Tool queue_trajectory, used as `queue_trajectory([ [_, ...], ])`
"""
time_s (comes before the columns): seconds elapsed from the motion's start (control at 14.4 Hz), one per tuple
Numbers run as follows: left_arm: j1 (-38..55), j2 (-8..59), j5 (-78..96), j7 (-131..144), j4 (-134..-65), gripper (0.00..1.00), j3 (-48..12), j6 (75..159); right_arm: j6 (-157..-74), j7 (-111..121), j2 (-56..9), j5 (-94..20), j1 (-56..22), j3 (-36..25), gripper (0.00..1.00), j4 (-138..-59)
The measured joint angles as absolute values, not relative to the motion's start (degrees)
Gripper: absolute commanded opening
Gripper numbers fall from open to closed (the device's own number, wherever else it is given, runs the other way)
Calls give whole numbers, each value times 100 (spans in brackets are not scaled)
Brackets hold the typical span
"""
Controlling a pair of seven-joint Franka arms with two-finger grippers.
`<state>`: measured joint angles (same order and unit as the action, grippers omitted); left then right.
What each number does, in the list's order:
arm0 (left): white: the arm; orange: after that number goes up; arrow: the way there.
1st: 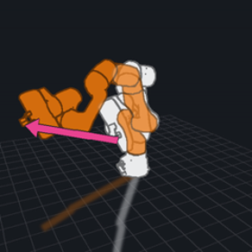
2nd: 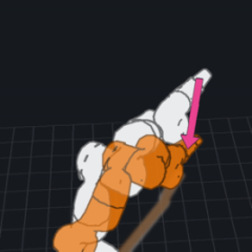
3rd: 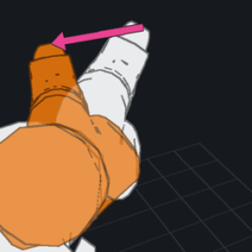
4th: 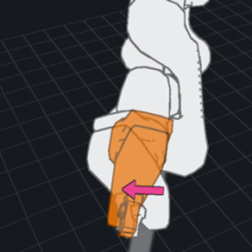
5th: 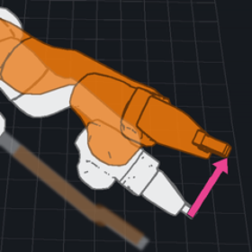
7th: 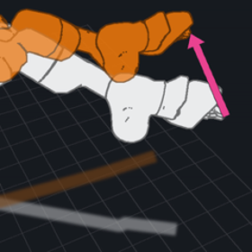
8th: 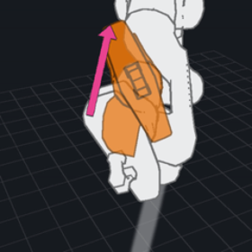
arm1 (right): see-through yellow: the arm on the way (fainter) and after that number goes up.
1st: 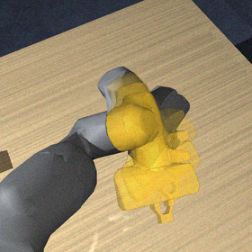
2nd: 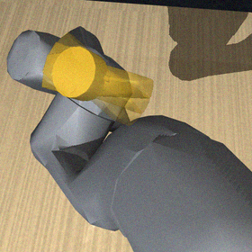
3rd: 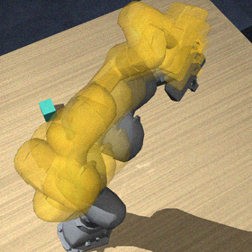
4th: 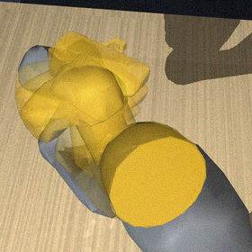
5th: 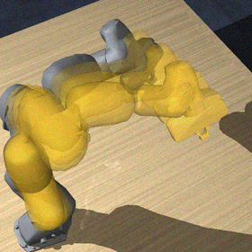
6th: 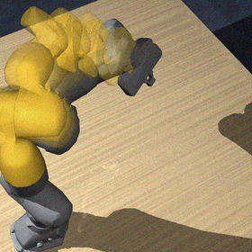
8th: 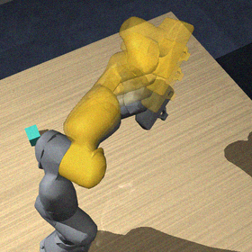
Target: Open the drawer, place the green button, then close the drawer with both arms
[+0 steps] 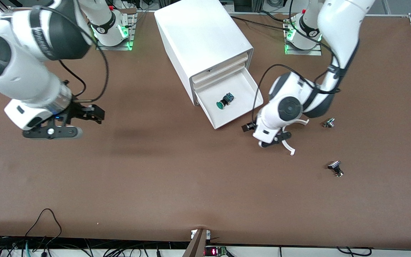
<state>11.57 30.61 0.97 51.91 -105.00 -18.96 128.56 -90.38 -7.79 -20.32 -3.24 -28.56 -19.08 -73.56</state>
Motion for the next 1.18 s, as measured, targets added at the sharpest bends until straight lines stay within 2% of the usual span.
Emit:
queue_trajectory([
  [0.14,1345,3060,97,5517,-10740,97,-1900,13228,-8914,-599,-1865,-361,-2483,-1764,100,-7359],
  [0.42,1678,3054,95,6083,-10838,98,-1919,13249,-8688,-565,-1359,-152,-1127,-483,100,-7472],
  [0.56,1971,3052,95,6435,-10883,98,-1958,13231,-8636,-565,-1001,72,-716,-54,100,-7723],
  [0.91,2163,3048,97,6827,-10964,98,-2464,12971,-8737,-824,-141,139,-631,137,100,-8747],
  [1.18,2165,3045,97,6965,-10965,98,-2747,12831,-9149,-868,146,144,-615,140,100,-9397],
])
